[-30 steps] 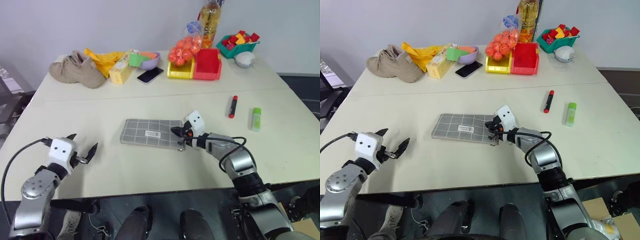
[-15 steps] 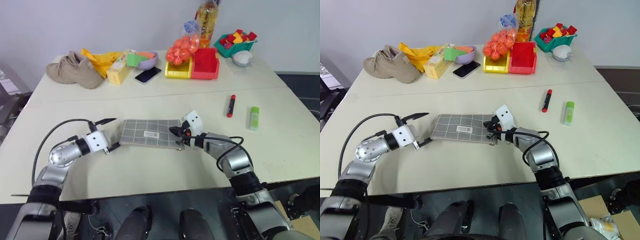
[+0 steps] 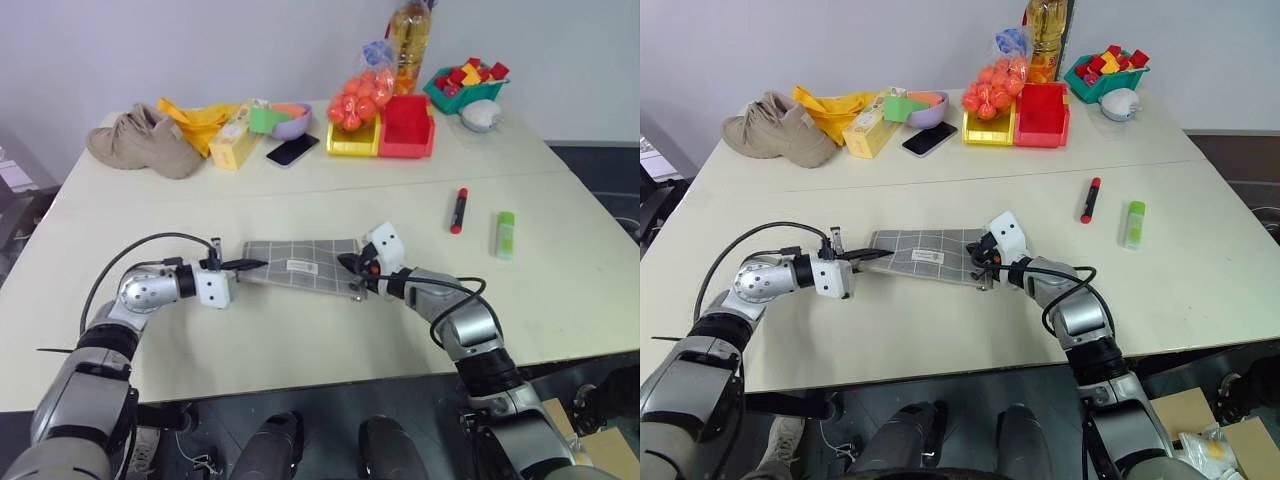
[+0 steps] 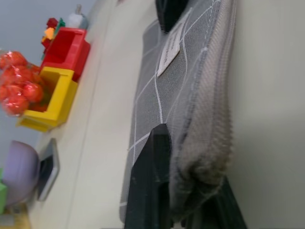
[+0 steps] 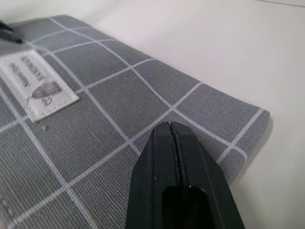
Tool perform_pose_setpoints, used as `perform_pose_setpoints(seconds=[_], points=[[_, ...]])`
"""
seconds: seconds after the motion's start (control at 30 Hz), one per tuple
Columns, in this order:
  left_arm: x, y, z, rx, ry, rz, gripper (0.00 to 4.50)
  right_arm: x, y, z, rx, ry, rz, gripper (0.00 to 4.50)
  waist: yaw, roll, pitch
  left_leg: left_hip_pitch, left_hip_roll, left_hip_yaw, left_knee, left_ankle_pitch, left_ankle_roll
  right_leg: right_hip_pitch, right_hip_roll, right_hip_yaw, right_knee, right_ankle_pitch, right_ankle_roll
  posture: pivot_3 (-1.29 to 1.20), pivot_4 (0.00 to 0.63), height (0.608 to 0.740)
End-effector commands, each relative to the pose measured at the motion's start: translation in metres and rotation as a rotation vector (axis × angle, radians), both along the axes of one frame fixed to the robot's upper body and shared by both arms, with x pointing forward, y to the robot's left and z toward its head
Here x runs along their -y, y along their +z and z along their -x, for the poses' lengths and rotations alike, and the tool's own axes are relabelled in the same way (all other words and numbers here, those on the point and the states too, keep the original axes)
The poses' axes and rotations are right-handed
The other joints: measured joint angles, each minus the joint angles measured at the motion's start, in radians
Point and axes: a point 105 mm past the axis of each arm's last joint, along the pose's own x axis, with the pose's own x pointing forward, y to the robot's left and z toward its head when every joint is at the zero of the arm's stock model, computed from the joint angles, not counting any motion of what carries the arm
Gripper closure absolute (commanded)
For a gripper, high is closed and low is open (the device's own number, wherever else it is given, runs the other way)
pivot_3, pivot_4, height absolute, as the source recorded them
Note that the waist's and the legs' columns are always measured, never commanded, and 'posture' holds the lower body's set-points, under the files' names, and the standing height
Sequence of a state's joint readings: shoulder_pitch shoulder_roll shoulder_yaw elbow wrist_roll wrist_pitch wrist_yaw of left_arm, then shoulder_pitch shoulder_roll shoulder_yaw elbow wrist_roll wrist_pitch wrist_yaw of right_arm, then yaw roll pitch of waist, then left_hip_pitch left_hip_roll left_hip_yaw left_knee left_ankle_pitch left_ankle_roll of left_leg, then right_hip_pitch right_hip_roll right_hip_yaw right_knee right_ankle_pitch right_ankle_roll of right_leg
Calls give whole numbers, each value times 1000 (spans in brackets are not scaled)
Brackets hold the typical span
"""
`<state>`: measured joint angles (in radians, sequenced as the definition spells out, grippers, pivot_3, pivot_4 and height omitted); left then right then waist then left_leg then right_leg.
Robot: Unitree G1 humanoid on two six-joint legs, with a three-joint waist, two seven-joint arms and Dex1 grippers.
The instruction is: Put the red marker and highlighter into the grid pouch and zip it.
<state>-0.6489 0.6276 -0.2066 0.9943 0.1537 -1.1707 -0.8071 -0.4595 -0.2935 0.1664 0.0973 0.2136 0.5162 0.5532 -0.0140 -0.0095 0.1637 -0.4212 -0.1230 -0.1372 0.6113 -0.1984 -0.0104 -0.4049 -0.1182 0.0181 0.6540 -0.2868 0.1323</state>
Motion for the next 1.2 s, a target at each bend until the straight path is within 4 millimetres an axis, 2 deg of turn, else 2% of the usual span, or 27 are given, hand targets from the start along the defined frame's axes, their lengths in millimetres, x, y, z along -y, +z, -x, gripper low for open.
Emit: perform_pose_setpoints(seconds=[0.03, 0.1, 0.23, 0.27, 0.33, 0.43, 0.5, 0.63, 0.73, 0.8, 1.13, 1.2], points=[[-2, 6, 0, -1, 12, 56, 4470, 3, 5, -1, 31, -21, -3, 4500, -1, 0, 0, 0, 0, 0, 0, 0, 0, 0, 0, 0, 0, 0, 0, 0, 150, 740], [-7, 5, 0, -42, 43, 92, 4470, 4, 15, -6, 73, -36, -18, 4500, -3, 0, 0, 0, 0, 0, 0, 0, 0, 0, 0, 0, 0, 0, 0, 0, 150, 740], [-24, 12, -5, -132, 200, 257, 4470, 11, 51, -11, 163, -19, -83, 4500, -9, 0, 0, -1, 0, 0, 0, 0, 0, 0, 0, 1, 2, 0, 0, 0, 150, 740], [-26, 15, -4, -140, 233, 293, 4500, 12, 58, -10, 176, -3, -89, 3962, -10, 0, 0, -2, 0, 0, 0, 0, 0, 0, 0, 1, 3, 0, 0, 0, 150, 740], [-29, 20, 1, -153, 294, 353, 4500, 17, 73, -8, 207, 20, -94, 3208, -15, 1, 0, -4, 1, 0, 0, 0, 0, -2, 1, 1, 3, 0, 0, 0, 150, 740], [-29, 22, 13, -183, 414, 453, 4500, 30, 88, -4, 233, 29, -85, 1546, -23, 1, 0, -4, 1, 0, 0, 0, 0, -3, 0, 2, 4, 0, 0, 0, 150, 740], [-25, 22, 20, -206, 480, 521, 4500, 34, 90, -1, 223, 38, -77, 536, -24, 1, 0, -4, 1, 0, 0, 0, 0, -2, 0, 2, 3, 0, 0, 0, 150, 740], [-9, 21, 31, -250, 550, 577, 4500, 34, 86, 7, 197, 75, -69, 536, -17, 1, 0, -4, 1, 0, 0, 0, 0, -2, 0, 2, 3, 0, 0, 0, 150, 740], [12, 22, 38, -272, 545, 610, 4500, 27, 78, 7, 162, 73, -82, 536, -5, 1, 0, -4, 1, 0, 1, 0, 0, -2, 0, 2, 3, 0, 0, 0, 150, 740], [19, 24, 39, -280, 544, 619, 4500, 24, 74, 6, 140, 62, -93, 536, 0, 1, 0, -4, 0, 1, 1, 0, 0, -1, 0, 2, 3, 0, 0, 0, 150, 740], [25, 21, 38, -298, 531, 592, 4500, 16, 71, -7, 112, -13, -157, 536, 2, 1, 0, -4, 0, 1, 1, 0, -1, -1, 0, 2, 3, 0, 0, 0, 150, 740], [26, 21, 38, -300, 527, 593, 4500, 16, 71, -8, 111, -22, -162, 1038, 3, 1, 0, -4, 0, 1, 1, 0, -1, -1, 0, 2, 2, 0, 0, 0, 150, 740]])
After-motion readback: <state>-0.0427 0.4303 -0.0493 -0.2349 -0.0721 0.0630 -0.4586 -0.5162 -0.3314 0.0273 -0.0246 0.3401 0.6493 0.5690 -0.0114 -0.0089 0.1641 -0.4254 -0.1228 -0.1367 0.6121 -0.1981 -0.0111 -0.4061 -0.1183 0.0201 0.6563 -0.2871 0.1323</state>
